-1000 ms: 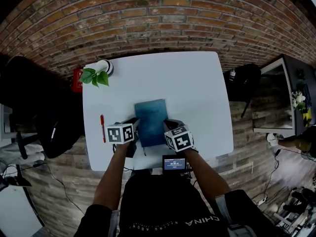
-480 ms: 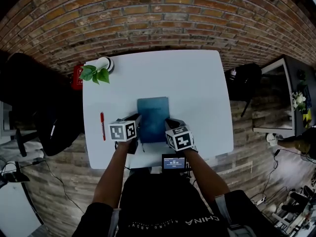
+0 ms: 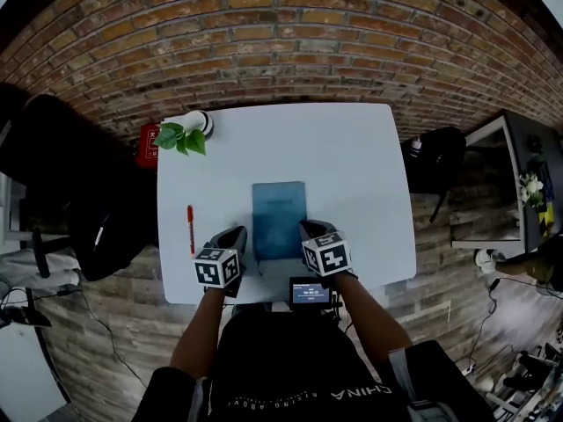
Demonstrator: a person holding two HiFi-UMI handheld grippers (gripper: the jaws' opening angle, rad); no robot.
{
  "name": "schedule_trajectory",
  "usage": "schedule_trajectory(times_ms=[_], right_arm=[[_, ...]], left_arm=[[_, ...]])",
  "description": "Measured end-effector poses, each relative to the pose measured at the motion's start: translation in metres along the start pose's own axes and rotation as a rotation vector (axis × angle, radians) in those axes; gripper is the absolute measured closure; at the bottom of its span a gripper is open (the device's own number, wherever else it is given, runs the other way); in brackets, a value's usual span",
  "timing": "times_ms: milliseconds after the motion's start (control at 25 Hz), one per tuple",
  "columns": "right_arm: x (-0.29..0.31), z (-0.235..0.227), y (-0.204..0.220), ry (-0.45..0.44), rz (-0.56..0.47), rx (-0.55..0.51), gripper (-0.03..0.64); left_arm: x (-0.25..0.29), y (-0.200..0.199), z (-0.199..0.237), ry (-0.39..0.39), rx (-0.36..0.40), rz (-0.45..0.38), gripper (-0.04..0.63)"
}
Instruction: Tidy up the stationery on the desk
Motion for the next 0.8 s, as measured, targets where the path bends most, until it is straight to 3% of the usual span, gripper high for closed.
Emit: schedule_trajectory(times_ms=[200, 480, 800], right_arm=[[-0.008, 0.012, -0.003, -0.016, -0.022, -0.02, 0.607], [-0.006, 0.037, -0.012, -0.046, -0.035, -0.054, 0.607], [0.025, 0.109, -0.029, -0.13, -0.009, -0.14, 0.591]], left_arm=[[-0.029, 0.017, 0.002, -0.051, 0.028, -0.012, 0.584], [-0.059, 0.012, 0.026, -0.123, 0.031, -0.078, 0.584], [-0.097, 0.018, 0.057, -0.188, 0.003, -0.122, 0.583]])
Point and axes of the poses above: the fingertips, and each gripper's own axes: x forward along the fingers, z to its left, y out of its underside, the point moved 7 cm from there along -x, backward along the fingers, and after that the axes turned 4 degrees about x, right-handed, at the moved point
